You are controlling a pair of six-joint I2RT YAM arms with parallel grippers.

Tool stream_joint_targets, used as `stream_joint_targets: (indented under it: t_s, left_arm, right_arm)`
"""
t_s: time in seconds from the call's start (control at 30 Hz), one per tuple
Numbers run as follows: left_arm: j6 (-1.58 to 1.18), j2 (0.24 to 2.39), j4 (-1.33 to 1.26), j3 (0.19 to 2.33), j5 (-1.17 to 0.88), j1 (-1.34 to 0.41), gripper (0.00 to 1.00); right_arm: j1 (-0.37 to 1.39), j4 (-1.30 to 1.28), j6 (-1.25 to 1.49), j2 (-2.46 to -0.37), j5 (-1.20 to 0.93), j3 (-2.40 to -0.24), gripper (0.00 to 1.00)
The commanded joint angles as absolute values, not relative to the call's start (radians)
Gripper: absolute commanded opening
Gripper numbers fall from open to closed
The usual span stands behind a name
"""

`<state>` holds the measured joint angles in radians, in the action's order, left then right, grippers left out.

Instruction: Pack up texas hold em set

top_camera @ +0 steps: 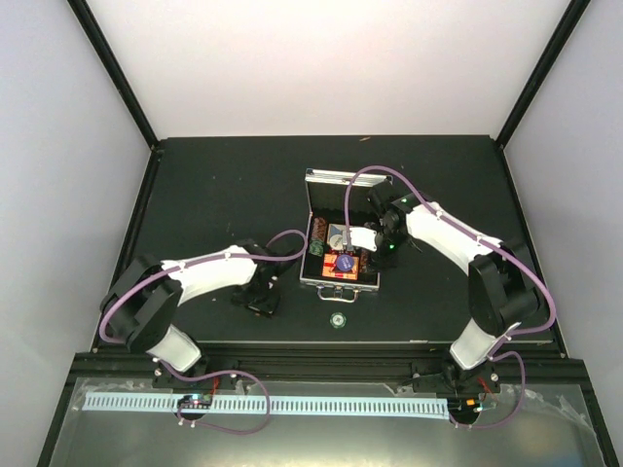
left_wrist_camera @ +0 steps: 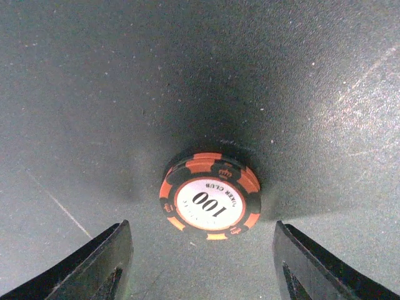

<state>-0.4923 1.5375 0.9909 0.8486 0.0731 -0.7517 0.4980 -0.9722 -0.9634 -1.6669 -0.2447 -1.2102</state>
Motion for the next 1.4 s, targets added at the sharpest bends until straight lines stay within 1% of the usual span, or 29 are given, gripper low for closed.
stream_joint_targets:
  t_s: [0.0,0.1,0.27,0.47,0.53,0.6,0.63,0.7,0.83,1.0,1.07,1.13,1.2,1.37]
  left_arm:
    - [-0.496,1.568,0.95,0.867,0.055,-0.737,0.63]
    - [-0.484,1.589,0.93,0.866,0.053,-0.719,0.6]
    - [-0.467,1.612,0.913,0.87,0.043,-0.703,0.52]
    - [-0.455,1.621,0.916,0.867,0.028,-0.703,0.47]
    - [-0.453,1.624,0.92,0.867,0.027,-0.703,0.48]
    - [-0.454,1.629,0.927,0.864,0.026,-0.704,0.55]
    - [-0.456,1.63,0.929,0.859,0.024,-0.703,0.56]
    - [-0.463,1.629,0.924,0.842,0.01,-0.703,0.56]
    - [-0.464,1.625,0.883,0.802,-0.024,-0.701,0.5]
    - [-0.456,1.648,0.861,0.798,-0.041,-0.701,0.41]
    - [-0.445,1.647,0.856,0.8,-0.05,-0.702,0.39]
    - [-0.437,1.623,0.856,0.805,-0.053,-0.702,0.37]
    - [-0.42,1.553,0.85,0.813,-0.051,-0.704,0.35]
    - [-0.343,1.342,0.811,0.847,-0.028,-0.707,0.36]
  right_arm:
    - [0.498,-0.976,-0.953,-1.645,-0.265,-1.218,0.63]
    - [0.499,-0.981,-0.951,-1.646,-0.265,-1.226,0.63]
    - [0.498,-0.988,-0.95,-1.64,-0.261,-1.231,0.63]
    - [0.497,-1.001,-0.938,-1.642,-0.267,-1.251,0.63]
    - [0.498,-1.008,-0.931,-1.646,-0.272,-1.264,0.62]
    - [0.497,-1.013,-0.926,-1.648,-0.277,-1.275,0.63]
    - [0.497,-1.016,-0.926,-1.65,-0.278,-1.279,0.62]
    - [0.497,-1.018,-0.923,-1.65,-0.281,-1.285,0.62]
    - [0.498,-1.021,-0.917,-1.653,-0.284,-1.293,0.62]
    - [0.497,-1.027,-0.906,-1.658,-0.294,-1.308,0.62]
    - [0.497,-1.041,-0.9,-1.659,-0.299,-1.324,0.62]
    - [0.496,-1.059,-0.892,-1.656,-0.313,-1.351,0.62]
    - [0.497,-1.078,-0.872,-1.649,-0.331,-1.381,0.62]
    - [0.489,-1.171,-0.749,-1.653,-0.45,-1.496,0.62]
